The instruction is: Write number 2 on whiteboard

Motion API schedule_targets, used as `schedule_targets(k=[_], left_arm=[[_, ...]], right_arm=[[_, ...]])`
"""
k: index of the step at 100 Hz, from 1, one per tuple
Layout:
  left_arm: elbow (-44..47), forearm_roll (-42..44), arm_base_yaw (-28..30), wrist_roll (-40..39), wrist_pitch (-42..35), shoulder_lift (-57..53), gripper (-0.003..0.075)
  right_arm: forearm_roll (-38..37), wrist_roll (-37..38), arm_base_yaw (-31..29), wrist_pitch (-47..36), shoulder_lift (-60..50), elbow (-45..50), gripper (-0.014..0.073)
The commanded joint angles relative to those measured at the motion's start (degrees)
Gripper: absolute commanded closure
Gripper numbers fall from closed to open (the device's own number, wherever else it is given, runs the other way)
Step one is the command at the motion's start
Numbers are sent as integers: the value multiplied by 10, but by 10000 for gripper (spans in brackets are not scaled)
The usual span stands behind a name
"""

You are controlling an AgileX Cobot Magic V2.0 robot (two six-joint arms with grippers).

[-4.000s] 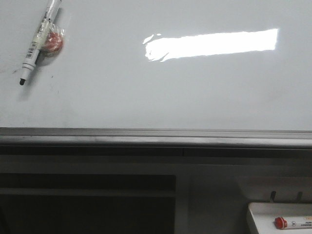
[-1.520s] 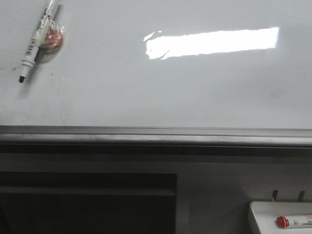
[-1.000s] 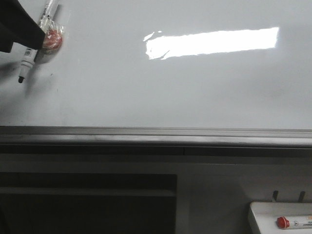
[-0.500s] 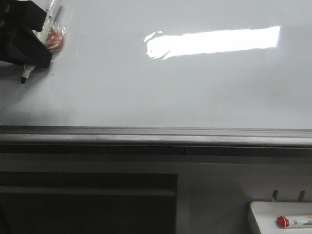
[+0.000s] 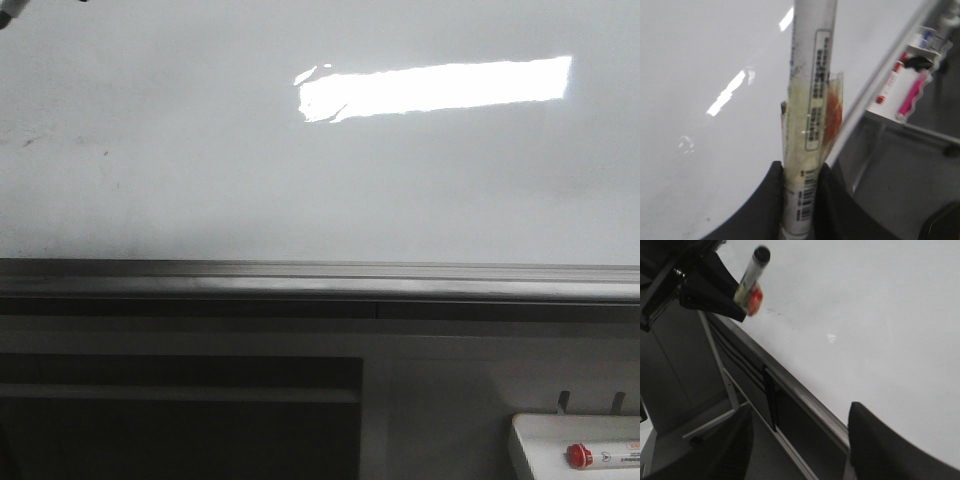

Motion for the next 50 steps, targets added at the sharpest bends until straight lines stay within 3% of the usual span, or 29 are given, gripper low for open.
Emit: schedule_targets(k=[1,23,35,50], left_arm=[[-20,20,-35,51,10,-19,741],[-20,33,-48,51,11,-20,741],[-20,33,-48,51,21,-20,741],[-20,32,-48,51,47,-20,741]], right_arm=[[56,-61,23,-11,52,-49,216],[47,-125,164,-16,161,-96,216],[36,-125,248,-116,208,-110,214],[36,-125,306,-237,263,-127,214]])
